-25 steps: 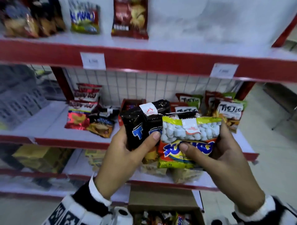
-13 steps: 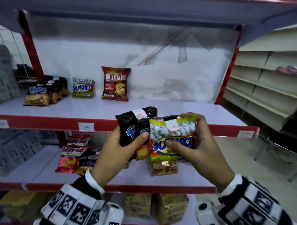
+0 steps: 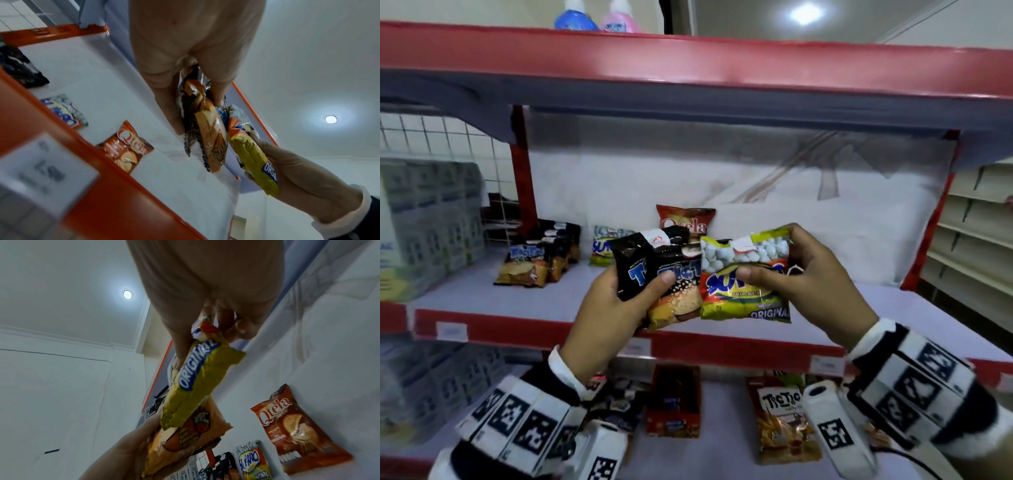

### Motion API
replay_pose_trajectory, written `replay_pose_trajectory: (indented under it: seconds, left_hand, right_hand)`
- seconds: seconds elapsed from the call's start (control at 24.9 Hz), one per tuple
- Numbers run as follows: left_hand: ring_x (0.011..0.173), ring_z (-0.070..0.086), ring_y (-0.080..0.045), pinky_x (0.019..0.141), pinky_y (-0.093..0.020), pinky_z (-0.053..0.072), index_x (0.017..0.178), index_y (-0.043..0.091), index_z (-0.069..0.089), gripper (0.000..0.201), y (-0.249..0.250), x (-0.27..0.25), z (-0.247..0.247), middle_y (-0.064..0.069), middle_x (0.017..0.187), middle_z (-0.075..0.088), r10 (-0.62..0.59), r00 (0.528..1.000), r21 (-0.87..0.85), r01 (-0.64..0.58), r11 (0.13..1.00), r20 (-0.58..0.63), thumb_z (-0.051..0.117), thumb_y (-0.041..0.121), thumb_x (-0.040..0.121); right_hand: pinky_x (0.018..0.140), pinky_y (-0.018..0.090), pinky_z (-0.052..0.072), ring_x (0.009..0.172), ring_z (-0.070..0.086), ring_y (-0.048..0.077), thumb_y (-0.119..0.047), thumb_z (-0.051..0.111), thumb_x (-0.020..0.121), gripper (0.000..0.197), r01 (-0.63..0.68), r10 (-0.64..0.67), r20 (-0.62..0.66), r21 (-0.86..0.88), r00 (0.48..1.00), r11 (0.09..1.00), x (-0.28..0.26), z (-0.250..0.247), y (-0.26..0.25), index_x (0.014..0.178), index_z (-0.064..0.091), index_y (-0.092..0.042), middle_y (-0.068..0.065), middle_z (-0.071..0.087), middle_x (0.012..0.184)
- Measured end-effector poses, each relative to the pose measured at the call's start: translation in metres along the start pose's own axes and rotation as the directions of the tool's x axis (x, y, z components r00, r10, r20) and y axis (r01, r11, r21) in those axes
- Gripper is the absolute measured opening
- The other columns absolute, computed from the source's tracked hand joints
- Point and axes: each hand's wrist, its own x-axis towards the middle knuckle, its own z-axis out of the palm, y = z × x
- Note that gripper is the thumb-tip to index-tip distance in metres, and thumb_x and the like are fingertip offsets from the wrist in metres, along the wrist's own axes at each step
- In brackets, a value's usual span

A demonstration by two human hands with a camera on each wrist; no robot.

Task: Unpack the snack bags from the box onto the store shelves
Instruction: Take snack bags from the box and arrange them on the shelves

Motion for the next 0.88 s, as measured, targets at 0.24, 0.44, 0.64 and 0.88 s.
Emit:
replay_pose_trajectory:
  seconds: [0.24, 0.44, 0.64, 0.88]
  left_hand:
    - [0.058, 0.063, 0.003, 0.045, -0.009, 0.043, 0.097, 0.038, 0.061, 0.028, -0.04, 0.051, -0.124, 0.014, 0.077, 0.072, -0.018, 0.981, 0.154, 0.049, 0.987, -0.194, 0.064, 0.05, 0.072]
    - [0.051, 0.062, 0.003, 0.039, -0.01, 0.04, 0.094, 0.03, 0.061, 0.016, -0.07, 0.071, -0.203, 0.02, 0.067, 0.07, -0.084, 0.964, 0.187, 0.134, 0.973, -0.251, 0.066, 0.036, 0.08]
    - [0.052, 0.061, 0.006, 0.041, -0.009, 0.042, 0.093, 0.029, 0.061, 0.017, -0.092, 0.083, -0.241, 0.018, 0.064, 0.069, -0.089, 0.962, 0.231, 0.152, 0.961, -0.259, 0.067, 0.036, 0.079]
    - [0.063, 0.063, 0.011, 0.048, -0.003, 0.042, 0.094, 0.032, 0.06, 0.022, -0.105, 0.089, -0.253, 0.032, 0.074, 0.068, -0.115, 0.969, 0.231, 0.166, 0.959, -0.221, 0.064, 0.041, 0.075]
  right_hand:
    - [0.053, 0.025, 0.051, 0.069, 0.065, 0.015, -0.006, 0.07, 0.08, 0.022, -0.194, 0.197, -0.089, 0.046, 0.976, 0.98, 0.123, 0.082, 0.021, 0.096, 0.056, -0.011, 0.007, 0.069, 0.089]
    - [0.074, 0.033, 0.049, 0.085, 0.061, 0.024, -0.017, 0.079, 0.071, 0.025, -0.149, 0.211, 0.083, -0.469, 0.974, 0.871, 0.206, 0.162, 0.061, 0.084, 0.057, -0.016, 0.005, 0.064, 0.089]
    - [0.073, 0.025, 0.043, 0.097, 0.061, 0.024, -0.028, 0.08, 0.073, 0.046, -0.202, 0.388, 0.116, -0.7, 0.914, 0.685, 0.246, 0.219, 0.112, 0.109, 0.062, -0.005, 0.012, 0.065, 0.111]
    - [0.073, 0.023, 0.036, 0.115, 0.054, 0.028, -0.041, 0.079, 0.072, 0.071, -0.23, 0.532, 0.073, -0.847, 0.843, 0.48, 0.261, 0.241, 0.122, 0.124, 0.049, -0.005, 0.013, 0.056, 0.127]
